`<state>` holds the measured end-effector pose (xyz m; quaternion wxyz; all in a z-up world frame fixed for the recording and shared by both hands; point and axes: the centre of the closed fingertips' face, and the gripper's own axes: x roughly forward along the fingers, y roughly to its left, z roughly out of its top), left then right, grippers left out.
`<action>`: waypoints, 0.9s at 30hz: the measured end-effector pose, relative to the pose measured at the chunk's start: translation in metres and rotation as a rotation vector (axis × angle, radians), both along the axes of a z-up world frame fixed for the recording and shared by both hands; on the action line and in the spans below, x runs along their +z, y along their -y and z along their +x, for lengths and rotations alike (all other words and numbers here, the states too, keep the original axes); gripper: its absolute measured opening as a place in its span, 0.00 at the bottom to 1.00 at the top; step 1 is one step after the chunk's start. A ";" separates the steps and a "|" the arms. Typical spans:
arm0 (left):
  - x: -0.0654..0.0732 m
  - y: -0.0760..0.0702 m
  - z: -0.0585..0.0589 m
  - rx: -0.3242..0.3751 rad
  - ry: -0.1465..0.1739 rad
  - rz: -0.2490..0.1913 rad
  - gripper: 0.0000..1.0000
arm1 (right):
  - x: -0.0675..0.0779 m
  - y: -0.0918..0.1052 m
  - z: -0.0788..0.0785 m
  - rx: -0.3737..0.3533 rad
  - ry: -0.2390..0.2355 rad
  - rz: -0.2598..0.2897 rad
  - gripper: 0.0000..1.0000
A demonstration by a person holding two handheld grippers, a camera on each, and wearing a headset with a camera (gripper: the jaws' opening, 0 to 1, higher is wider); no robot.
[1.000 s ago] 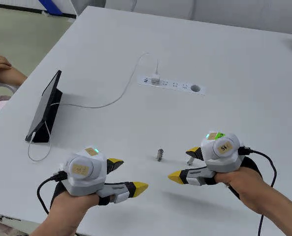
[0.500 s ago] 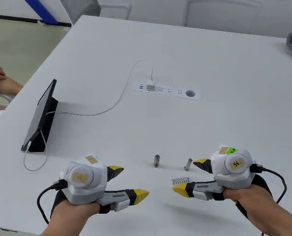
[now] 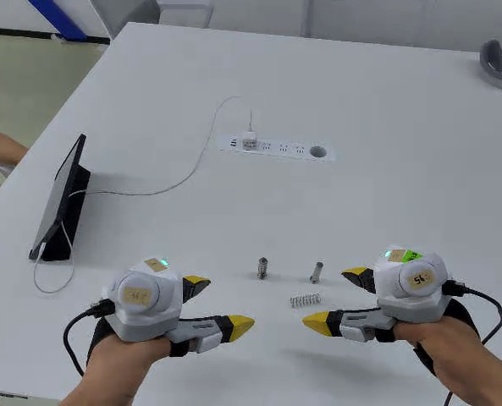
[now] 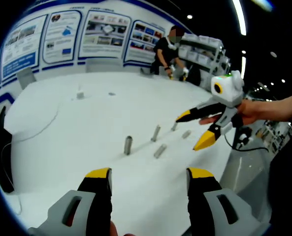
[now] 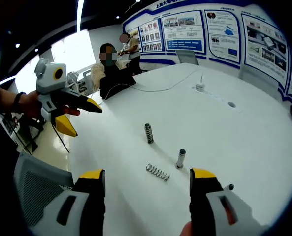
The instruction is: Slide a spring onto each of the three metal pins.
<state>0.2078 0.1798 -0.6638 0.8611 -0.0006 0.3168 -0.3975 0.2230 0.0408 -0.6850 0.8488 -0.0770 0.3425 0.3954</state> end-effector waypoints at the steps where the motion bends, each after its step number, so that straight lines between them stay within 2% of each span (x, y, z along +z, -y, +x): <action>1: 0.000 0.001 0.000 -0.001 0.000 0.001 0.63 | 0.001 0.001 -0.001 -0.005 0.000 0.004 0.71; 12: -0.002 0.006 0.003 -0.011 -0.004 0.008 0.64 | 0.000 0.014 -0.009 -0.048 -0.005 0.021 0.73; 27: -0.005 0.021 0.010 -0.026 -0.005 0.014 0.66 | 0.000 0.055 -0.021 -0.148 -0.007 0.031 0.76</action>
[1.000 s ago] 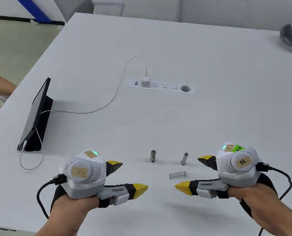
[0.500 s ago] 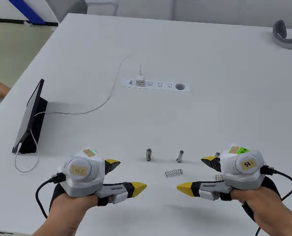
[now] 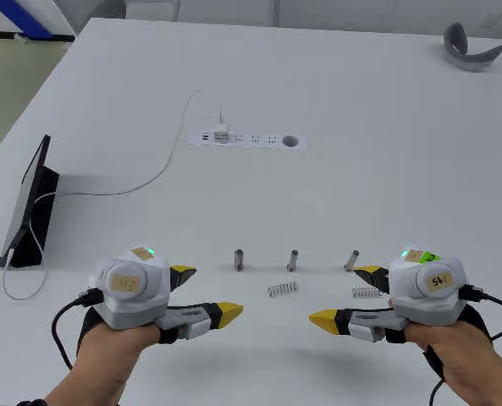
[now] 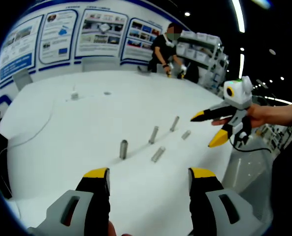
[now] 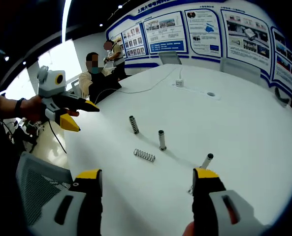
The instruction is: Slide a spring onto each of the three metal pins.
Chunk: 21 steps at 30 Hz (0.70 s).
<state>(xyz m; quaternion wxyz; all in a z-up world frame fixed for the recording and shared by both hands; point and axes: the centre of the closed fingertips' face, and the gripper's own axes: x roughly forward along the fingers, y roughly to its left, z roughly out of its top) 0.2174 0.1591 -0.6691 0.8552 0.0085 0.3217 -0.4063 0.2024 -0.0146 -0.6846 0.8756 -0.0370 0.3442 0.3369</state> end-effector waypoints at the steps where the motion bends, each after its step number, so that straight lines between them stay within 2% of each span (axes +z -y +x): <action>1: -0.002 0.001 0.001 0.000 -0.003 -0.001 0.66 | 0.000 0.003 -0.001 -0.010 -0.001 -0.001 0.77; 14: -0.006 0.015 0.004 -0.023 -0.014 0.005 0.68 | -0.008 0.025 -0.019 -0.061 -0.023 0.008 0.79; 21: -0.009 0.025 0.004 -0.047 -0.018 0.015 0.68 | -0.006 0.031 -0.018 -0.073 -0.025 0.013 0.80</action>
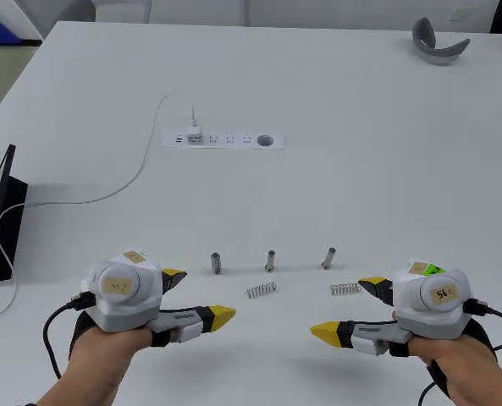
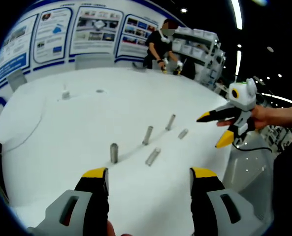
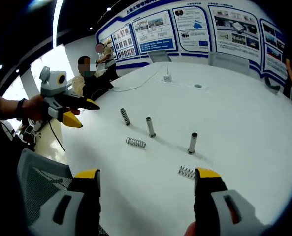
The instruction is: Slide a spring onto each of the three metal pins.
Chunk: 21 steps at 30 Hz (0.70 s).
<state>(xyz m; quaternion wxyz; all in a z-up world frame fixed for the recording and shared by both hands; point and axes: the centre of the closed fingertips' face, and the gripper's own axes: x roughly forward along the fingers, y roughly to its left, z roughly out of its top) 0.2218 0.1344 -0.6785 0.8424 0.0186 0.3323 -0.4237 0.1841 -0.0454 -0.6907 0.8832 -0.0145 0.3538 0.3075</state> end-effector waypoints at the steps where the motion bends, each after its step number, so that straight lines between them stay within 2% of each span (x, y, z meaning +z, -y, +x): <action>1: 0.000 0.002 0.000 -0.004 -0.001 0.000 0.68 | 0.000 0.001 0.000 -0.001 0.001 0.000 0.80; 9: -0.004 0.017 -0.001 -0.047 -0.006 0.010 0.67 | 0.003 0.004 0.000 -0.008 0.003 0.006 0.80; 21: -0.015 0.045 0.003 -0.129 -0.011 0.039 0.63 | 0.001 0.004 -0.011 -0.007 -0.010 0.003 0.80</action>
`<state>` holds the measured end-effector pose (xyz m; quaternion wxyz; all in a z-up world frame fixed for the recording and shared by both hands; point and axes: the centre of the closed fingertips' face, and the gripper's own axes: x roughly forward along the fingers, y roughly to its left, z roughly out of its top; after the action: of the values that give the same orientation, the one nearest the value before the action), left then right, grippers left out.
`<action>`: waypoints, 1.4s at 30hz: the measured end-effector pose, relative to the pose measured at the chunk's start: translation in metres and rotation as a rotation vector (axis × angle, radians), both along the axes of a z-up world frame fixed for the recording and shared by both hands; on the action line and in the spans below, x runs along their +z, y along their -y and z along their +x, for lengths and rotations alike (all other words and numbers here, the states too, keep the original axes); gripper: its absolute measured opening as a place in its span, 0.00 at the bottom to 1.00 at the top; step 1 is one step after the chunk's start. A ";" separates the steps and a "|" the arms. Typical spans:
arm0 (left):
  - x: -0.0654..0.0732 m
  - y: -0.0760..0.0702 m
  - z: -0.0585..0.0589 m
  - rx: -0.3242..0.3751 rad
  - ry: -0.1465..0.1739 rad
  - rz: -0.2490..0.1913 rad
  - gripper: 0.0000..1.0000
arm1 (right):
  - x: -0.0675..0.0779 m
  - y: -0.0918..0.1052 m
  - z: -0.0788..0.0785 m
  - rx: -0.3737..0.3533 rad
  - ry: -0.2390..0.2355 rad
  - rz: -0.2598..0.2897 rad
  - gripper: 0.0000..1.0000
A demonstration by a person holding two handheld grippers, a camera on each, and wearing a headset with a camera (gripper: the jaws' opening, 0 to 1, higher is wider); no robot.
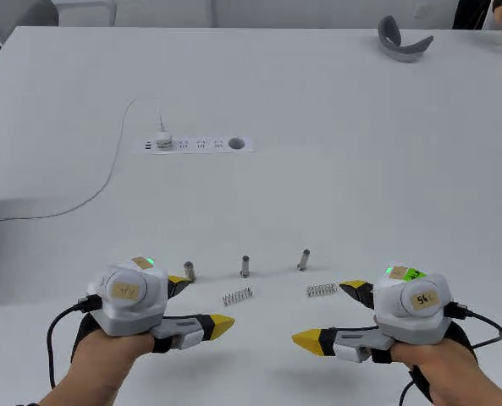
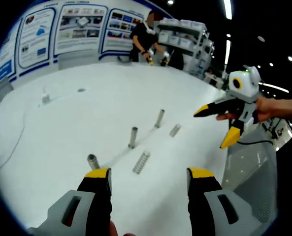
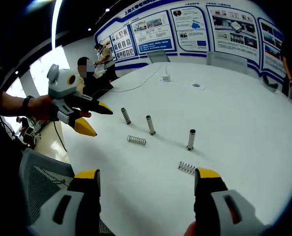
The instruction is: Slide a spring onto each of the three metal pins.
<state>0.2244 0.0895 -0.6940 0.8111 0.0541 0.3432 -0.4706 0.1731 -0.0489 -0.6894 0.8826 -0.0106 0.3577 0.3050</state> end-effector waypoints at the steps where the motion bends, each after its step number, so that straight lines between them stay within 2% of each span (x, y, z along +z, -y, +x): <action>1: -0.002 0.002 0.001 -0.005 -0.001 0.003 0.63 | 0.000 0.000 -0.001 0.002 0.000 -0.002 0.80; 7: -0.011 0.012 0.004 -0.029 -0.013 0.022 0.60 | -0.004 -0.001 -0.007 0.022 -0.011 -0.018 0.80; 20: -0.028 0.024 0.013 -0.056 -0.024 0.057 0.53 | -0.008 0.003 -0.015 0.015 -0.027 -0.009 0.81; 25: -0.038 0.031 0.017 -0.058 -0.038 0.070 0.49 | -0.008 0.007 -0.016 0.008 -0.030 -0.010 0.82; 29: -0.048 0.032 0.018 -0.028 -0.066 0.069 0.45 | -0.008 0.008 -0.016 0.009 -0.030 -0.012 0.82; 37: -0.065 0.031 0.019 -0.013 -0.075 0.098 0.39 | -0.005 0.008 -0.015 0.008 -0.027 -0.007 0.82; 42: -0.071 0.030 0.020 -0.036 -0.051 0.123 0.32 | -0.008 0.007 -0.017 0.017 -0.036 -0.008 0.82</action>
<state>0.2439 0.0591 -0.7645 0.7885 0.0983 0.3910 -0.4644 0.1561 -0.0561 -0.6971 0.8734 -0.0115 0.3745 0.3111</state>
